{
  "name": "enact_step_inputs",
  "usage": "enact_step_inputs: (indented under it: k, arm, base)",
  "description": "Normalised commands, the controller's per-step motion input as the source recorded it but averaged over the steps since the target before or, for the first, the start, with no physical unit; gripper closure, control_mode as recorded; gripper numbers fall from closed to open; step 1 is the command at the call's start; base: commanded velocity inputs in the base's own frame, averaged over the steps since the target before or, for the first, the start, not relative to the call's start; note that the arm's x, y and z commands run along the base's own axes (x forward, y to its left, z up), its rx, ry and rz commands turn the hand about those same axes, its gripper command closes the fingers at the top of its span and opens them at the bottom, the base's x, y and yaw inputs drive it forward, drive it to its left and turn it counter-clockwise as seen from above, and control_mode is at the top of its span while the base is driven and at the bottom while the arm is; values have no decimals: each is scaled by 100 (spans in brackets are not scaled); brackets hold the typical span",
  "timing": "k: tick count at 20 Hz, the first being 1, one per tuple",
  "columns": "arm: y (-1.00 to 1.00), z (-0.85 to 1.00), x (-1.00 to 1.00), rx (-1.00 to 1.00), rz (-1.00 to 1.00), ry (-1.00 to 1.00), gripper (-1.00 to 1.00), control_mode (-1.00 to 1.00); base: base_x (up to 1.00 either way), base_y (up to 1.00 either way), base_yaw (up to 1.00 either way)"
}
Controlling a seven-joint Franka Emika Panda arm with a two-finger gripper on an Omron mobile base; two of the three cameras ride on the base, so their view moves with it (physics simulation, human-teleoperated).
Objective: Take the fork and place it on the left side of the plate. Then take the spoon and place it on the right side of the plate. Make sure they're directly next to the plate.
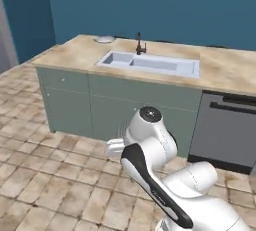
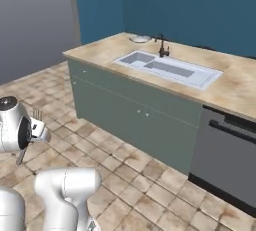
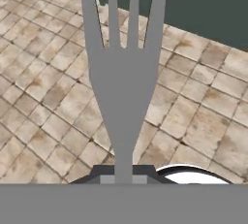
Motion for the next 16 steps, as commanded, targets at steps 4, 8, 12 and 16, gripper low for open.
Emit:
enact_step_inputs:
  k: [4, 8, 12, 16]
  arm:
    - [0, 0, 0, 0, 0, 0, 100, 100]
    - [0, 0, 0, 0, 0, 0, 100, 100]
    - [0, 0, 0, 0, 0, 0, 100, 100]
    - [0, 0, 0, 0, 0, 0, 100, 100]
  base:
    - [100, 100, -37]
    - [100, 100, -28]
    - [100, 100, -20]
    - [100, 100, -20]
